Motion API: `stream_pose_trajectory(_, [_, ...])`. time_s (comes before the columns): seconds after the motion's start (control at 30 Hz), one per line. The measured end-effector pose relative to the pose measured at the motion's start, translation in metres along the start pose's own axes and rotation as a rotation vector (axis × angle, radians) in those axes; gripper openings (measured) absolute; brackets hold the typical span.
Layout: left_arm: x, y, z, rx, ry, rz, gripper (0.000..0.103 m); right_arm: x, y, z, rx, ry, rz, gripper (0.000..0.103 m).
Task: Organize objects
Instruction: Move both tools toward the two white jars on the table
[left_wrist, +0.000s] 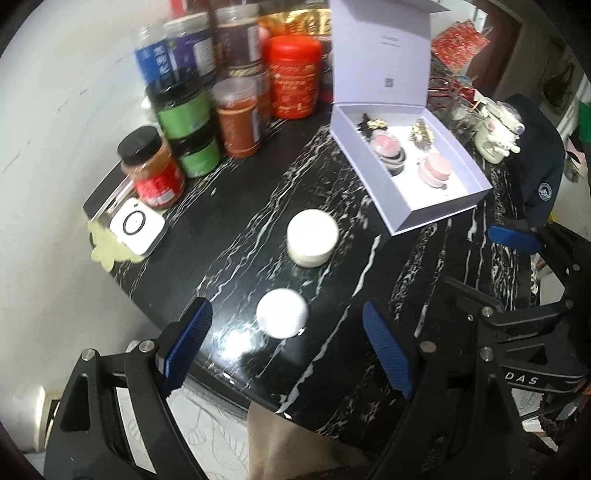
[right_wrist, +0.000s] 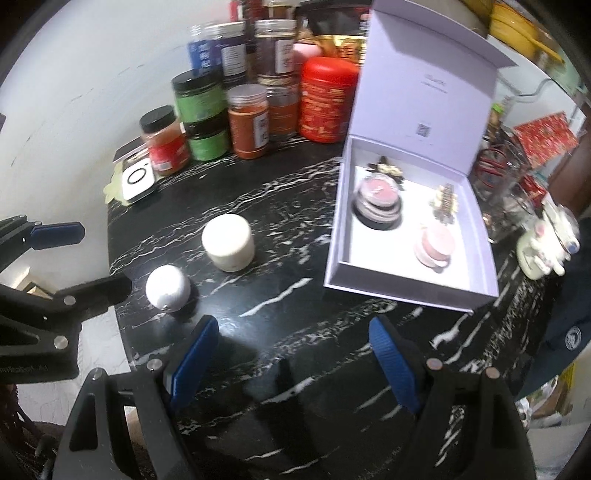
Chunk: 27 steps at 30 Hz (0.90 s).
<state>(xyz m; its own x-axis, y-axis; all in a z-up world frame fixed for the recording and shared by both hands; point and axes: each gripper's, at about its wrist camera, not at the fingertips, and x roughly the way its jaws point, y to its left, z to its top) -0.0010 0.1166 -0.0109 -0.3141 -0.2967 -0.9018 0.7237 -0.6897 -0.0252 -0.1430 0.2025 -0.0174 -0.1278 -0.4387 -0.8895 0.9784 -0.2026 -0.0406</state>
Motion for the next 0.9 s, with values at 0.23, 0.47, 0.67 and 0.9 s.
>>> stream_pose_trajectory(0.23, [0.015, 0.02, -0.02, -0.062, 0.046, 0.003, 0.083, 0.021, 0.022, 0.003, -0.057, 0.026, 0.042, 0.085])
stream_pose_trajectory(0.47, [0.034, 0.038, -0.04, -0.126, 0.092, -0.011, 0.083, 0.041, 0.036, 0.009, -0.103, 0.033, 0.068, 0.085])
stream_pose_trajectory(0.67, [0.048, 0.049, -0.05, -0.167, 0.113, -0.018, 0.083, 0.055, 0.041, 0.018, -0.12, 0.029, 0.1, 0.084])
stream_pose_trajectory(0.9, [0.066, 0.056, -0.05, -0.177, 0.124, -0.061, 0.083, 0.071, 0.041, 0.033, -0.093, 0.028, 0.163, 0.08])
